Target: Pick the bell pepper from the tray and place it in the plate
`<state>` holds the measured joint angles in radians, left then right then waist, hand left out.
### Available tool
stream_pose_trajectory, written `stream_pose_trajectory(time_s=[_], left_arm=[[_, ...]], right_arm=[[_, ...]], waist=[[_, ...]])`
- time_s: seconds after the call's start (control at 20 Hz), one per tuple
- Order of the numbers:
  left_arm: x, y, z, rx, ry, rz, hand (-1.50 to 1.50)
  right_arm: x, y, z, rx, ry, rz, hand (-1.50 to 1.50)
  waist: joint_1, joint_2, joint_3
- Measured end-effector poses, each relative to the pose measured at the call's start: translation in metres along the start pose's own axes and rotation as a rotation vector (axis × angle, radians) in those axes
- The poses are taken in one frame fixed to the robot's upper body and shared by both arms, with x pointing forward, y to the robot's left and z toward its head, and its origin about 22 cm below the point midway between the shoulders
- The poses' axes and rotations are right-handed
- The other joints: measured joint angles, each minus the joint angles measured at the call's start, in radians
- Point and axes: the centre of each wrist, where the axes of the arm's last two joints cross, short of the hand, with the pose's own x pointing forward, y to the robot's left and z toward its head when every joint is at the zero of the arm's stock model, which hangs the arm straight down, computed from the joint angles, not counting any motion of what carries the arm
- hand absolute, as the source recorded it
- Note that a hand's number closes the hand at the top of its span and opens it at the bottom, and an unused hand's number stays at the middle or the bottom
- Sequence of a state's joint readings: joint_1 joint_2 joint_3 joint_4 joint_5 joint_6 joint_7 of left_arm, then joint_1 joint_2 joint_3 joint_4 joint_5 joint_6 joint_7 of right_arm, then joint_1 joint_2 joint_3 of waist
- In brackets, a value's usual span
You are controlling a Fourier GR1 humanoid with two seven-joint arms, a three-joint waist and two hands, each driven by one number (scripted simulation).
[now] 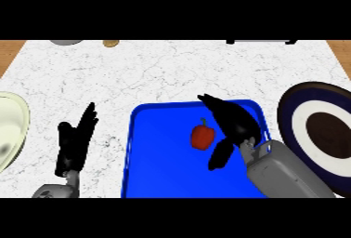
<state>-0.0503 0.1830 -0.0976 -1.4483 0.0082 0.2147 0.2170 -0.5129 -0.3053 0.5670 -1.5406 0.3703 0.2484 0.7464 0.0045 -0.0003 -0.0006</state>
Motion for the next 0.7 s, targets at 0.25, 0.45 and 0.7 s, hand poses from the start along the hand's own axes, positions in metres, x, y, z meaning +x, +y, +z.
stream_pose_trajectory(time_s=[0.25, 0.45, 0.7], left_arm=[[0.005, 0.001, -0.002, 0.010, -0.003, 0.001, 0.00], [0.002, -0.002, 0.000, 0.011, -0.005, -0.003, 0.00], [-0.002, 0.000, 0.000, 0.015, -0.008, -0.004, 0.00]], right_arm=[[-0.006, 0.002, -0.011, 0.032, 0.018, 0.012, -1.50], [-0.004, 0.010, -0.018, 0.055, 0.018, 0.022, -1.50], [0.000, 0.018, -0.023, 0.072, 0.018, 0.019, -1.50]], waist=[[-0.001, 0.000, 0.000], [-0.001, 0.000, 0.000], [-0.001, 0.000, 0.001]])
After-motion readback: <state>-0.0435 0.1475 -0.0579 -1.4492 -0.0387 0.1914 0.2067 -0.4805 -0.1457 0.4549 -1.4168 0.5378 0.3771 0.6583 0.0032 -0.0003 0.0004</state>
